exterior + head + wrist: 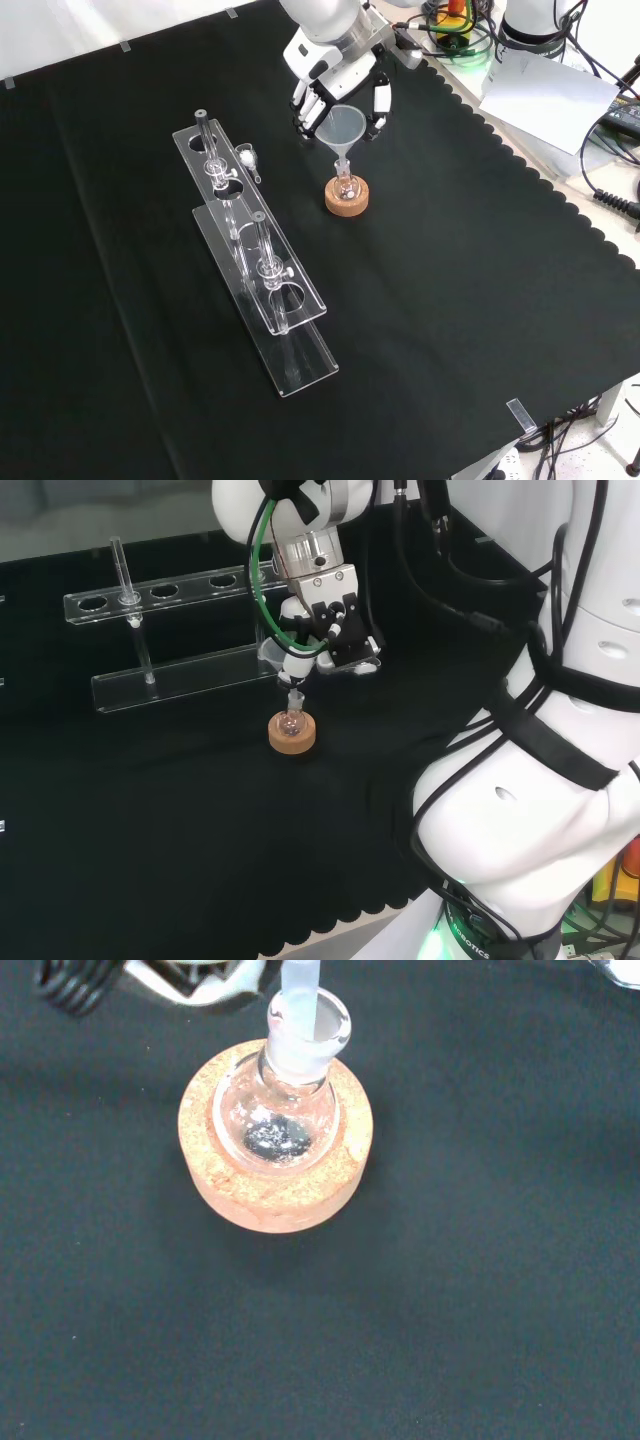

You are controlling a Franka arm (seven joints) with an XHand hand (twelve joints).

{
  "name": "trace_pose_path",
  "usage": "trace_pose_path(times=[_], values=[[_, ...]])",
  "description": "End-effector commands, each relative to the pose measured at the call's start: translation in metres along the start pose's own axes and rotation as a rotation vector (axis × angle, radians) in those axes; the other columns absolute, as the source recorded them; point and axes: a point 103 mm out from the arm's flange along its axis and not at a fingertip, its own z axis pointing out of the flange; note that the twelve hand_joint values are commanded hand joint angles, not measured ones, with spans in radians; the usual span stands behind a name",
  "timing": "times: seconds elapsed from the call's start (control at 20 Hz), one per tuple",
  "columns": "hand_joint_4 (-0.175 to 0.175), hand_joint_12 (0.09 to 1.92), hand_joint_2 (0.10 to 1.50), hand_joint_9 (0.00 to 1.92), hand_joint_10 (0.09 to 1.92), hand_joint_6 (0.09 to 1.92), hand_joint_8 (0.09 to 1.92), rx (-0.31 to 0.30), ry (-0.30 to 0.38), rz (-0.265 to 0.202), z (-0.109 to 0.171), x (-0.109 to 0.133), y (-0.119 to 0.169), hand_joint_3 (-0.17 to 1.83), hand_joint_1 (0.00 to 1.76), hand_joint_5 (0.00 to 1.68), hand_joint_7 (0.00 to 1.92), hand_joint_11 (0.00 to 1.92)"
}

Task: Place the funnel on the round-bottom flask.

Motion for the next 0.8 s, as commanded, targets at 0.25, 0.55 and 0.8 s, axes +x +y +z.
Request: trace_pose_path(times=[0.25, 0.55, 0.8], values=[[-0.022, 1.31, 0.81, 0.90, 0.46, 0.83, 0.66, 0.010, 0.002, -0.004, 0.0012, 0.0039, 0.0029, 0.74, 0.91, 0.61, 0.44, 0.55], [-0.022, 1.31, 0.81, 0.90, 0.46, 0.83, 0.66, 0.011, 0.000, -0.008, 0.0026, 0.0058, 0.0042, 0.74, 0.91, 0.61, 0.44, 0.55], [-0.022, 1.31, 0.81, 0.90, 0.46, 0.83, 0.66, 0.012, 0.001, -0.011, 0.0033, 0.0068, 0.0044, 0.74, 0.91, 0.61, 0.44, 0.55]])
